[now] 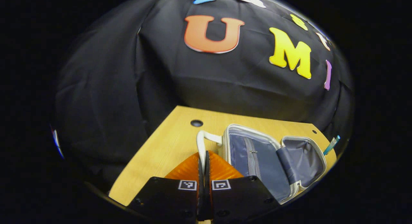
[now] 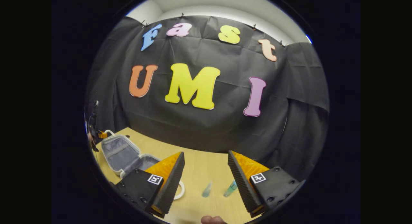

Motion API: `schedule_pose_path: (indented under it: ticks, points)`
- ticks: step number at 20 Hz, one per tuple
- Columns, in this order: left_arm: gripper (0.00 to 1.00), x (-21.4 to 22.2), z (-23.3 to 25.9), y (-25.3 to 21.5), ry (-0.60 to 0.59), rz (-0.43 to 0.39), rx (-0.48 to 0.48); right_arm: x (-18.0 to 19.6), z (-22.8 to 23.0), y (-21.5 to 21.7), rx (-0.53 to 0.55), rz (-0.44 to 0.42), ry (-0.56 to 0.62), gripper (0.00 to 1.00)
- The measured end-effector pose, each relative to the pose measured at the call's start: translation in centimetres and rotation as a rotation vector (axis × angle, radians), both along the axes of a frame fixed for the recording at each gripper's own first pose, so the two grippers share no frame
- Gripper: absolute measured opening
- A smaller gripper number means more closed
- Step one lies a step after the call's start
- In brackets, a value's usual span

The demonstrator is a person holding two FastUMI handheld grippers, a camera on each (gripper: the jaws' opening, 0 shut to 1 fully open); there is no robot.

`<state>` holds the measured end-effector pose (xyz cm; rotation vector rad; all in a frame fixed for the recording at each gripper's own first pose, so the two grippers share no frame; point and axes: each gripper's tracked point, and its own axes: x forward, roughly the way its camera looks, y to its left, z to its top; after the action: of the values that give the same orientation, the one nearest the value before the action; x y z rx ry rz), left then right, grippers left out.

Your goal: First open the suitcase, pack the skin care products into it, and then close the suitcase.

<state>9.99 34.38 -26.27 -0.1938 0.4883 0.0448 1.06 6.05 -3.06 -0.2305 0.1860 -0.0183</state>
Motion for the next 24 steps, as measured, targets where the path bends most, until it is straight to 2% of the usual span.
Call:
schedule_pose_path:
  ticks: [2,4,5,6,7,9,10,11,12,13,14,16,19,21,24]
  points:
    - [0.03,0.4,-2.1,-0.6,0.043,-0.002,-0.054,0.0,-0.3,0.7,-0.018,0.022,0.009,0.81]
    - [0.06,0.5,-4.7,-0.8,0.088,0.014,-0.066,0.1,-0.7,1.0,-0.008,0.025,0.022,0.81]
    - [0.19,0.6,-4.5,-0.9,0.082,0.021,-0.085,0.1,-0.7,1.2,-0.001,0.026,0.024,0.81]
    - [0.13,0.6,-4.3,-0.7,0.078,0.036,-0.094,0.1,-0.7,1.3,0.001,0.029,0.025,0.81]
    - [0.2,0.2,-4.4,0.0,0.088,0.061,-0.078,0.1,-0.7,1.2,0.002,0.029,0.023,0.81]
    - [0.48,-0.7,-3.7,0.3,0.098,0.085,-0.049,0.3,-0.9,0.9,0.008,0.026,0.025,0.81]
    - [0.65,-1.0,-2.7,0.2,0.077,0.09,-0.042,0.2,-1.0,0.7,0.002,0.028,0.024,0.81]
    - [0.6,-1.2,-1.4,-0.3,0.057,0.087,-0.039,0.3,-1.1,0.8,-0.005,0.036,0.022,0.8]
    - [0.58,-1.6,0.1,-0.8,0.036,0.093,-0.028,0.2,-1.2,0.9,-0.006,0.048,0.019,0.81]
    - [0.88,-1.8,1.3,-1.4,0.011,0.097,-0.012,0.1,-1.1,0.9,0.002,0.059,0.014,0.81]
    - [0.95,-2.1,3.0,-2.4,-0.016,0.098,-0.002,0.1,-1.1,0.8,0.015,0.068,0.011,0.8]
    - [0.97,-2.7,6.5,-5.2,-0.063,0.08,-0.025,0.1,-1.4,0.6,0.042,0.082,0.006,0.81]
    - [0.97,-3.8,10.8,-8.6,-0.114,0.116,-0.032,0.2,-2.1,-0.3,0.065,0.104,0.001,0.81]
    - [0.97,-4.8,13.9,-10.9,-0.175,0.143,0.018,0.1,-2.3,-1.3,0.083,0.115,-0.002,0.8]
    - [0.97,-6.4,17.0,-16.5,-0.224,0.102,0.082,0.1,-2.4,-3.0,0.109,0.123,-0.006,0.81]
